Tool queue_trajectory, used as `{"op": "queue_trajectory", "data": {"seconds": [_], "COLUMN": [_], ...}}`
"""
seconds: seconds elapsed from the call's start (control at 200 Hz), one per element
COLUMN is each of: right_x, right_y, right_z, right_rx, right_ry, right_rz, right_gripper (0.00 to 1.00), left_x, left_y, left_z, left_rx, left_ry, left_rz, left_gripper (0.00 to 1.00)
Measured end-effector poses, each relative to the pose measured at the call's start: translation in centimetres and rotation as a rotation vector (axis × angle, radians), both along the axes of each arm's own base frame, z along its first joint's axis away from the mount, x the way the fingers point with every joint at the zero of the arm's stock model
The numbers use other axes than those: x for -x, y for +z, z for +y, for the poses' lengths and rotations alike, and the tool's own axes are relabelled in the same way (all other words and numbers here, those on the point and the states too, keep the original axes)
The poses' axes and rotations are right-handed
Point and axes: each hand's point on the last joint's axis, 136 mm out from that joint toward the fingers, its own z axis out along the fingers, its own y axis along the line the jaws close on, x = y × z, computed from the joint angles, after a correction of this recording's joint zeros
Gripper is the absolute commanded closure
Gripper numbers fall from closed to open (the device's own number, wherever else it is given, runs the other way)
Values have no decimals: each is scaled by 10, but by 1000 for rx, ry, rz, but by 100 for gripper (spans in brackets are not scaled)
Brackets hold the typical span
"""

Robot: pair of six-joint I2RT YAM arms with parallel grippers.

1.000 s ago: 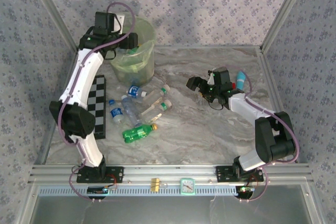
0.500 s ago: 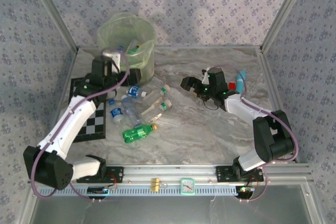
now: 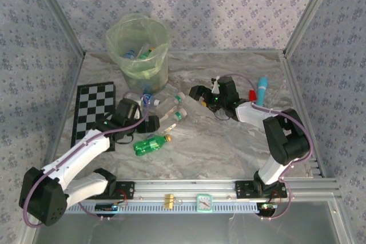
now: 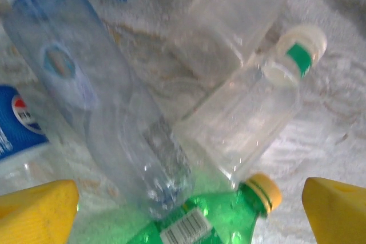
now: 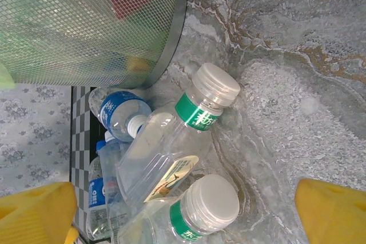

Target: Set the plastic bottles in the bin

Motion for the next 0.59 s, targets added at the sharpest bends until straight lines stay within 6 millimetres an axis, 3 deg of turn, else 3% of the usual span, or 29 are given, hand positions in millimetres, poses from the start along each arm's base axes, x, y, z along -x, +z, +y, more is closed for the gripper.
{"op": "queue_trajectory", "data": {"seconds": [0.15,0.335,0.595], "right_x": [0,0,0], "right_y": [1,2,2], "right_z": [0,1,1], "right_rx": [-5,-6,-7], "right_ry": [1,1,1], "right_rz": [-2,-3,-4], "right_gripper": [0,0,0], "left_x": [13,42,50], "left_y": [-7,-35,-47], "left_z": [-2,-3,-13], "left_rx": [-29,-86,-105], "left_ry": [-23,-85,-130], "left_rz": [15,100,128], "left_gripper": [0,0,0]}}
